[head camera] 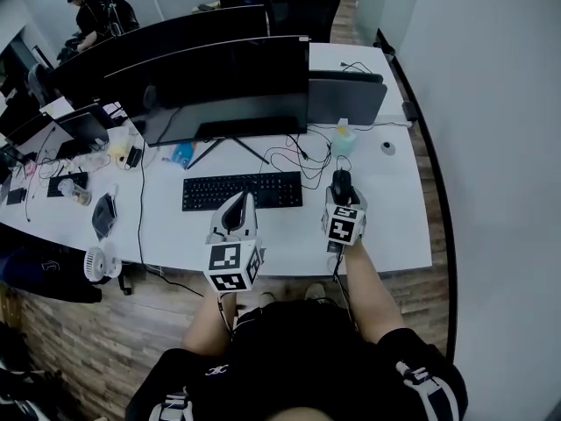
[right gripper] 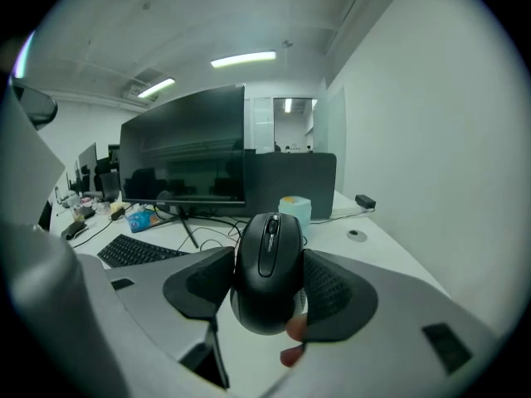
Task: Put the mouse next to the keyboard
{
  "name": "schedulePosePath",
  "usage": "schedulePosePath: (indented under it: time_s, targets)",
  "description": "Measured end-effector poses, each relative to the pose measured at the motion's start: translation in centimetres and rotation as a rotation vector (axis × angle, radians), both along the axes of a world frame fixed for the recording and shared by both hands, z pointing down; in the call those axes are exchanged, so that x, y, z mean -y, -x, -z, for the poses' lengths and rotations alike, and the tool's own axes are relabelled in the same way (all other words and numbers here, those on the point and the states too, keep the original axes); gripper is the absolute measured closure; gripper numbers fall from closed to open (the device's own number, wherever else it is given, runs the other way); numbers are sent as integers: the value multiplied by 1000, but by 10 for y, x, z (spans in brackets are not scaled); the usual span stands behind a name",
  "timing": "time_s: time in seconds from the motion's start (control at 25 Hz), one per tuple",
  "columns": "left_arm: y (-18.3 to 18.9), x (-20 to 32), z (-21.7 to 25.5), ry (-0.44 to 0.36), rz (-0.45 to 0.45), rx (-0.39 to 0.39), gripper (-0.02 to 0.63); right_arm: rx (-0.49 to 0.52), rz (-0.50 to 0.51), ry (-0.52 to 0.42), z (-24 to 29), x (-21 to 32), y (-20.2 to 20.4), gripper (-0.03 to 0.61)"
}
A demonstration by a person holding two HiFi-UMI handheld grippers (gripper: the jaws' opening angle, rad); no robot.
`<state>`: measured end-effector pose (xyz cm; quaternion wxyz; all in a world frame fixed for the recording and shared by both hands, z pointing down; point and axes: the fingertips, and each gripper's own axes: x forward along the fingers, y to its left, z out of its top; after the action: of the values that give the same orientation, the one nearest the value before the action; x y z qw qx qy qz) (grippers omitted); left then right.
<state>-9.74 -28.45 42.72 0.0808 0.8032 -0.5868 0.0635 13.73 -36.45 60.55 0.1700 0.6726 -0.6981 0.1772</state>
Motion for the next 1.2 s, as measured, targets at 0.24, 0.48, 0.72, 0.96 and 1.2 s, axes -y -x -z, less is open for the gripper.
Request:
schedulePosePath:
  time_s: [0.24,0.48,0.72,0.96,1.2]
  targets:
    - [5,3,-7,18,54,7,603,-14,33,90,-46,14,2,301]
    - [9,2,-17,43,94,17,603,-57,83,189,-76,19,9,301]
    - [13,-2,-24,61,131,25,603,-91,102,301,-113,26,12,301]
    - [19,-3,-29,76,161,32,603,-147,121,385,-140,31,12,299]
    - [19,-3,-32,82,165,35,603,-117,126,458,-147,38,16,298]
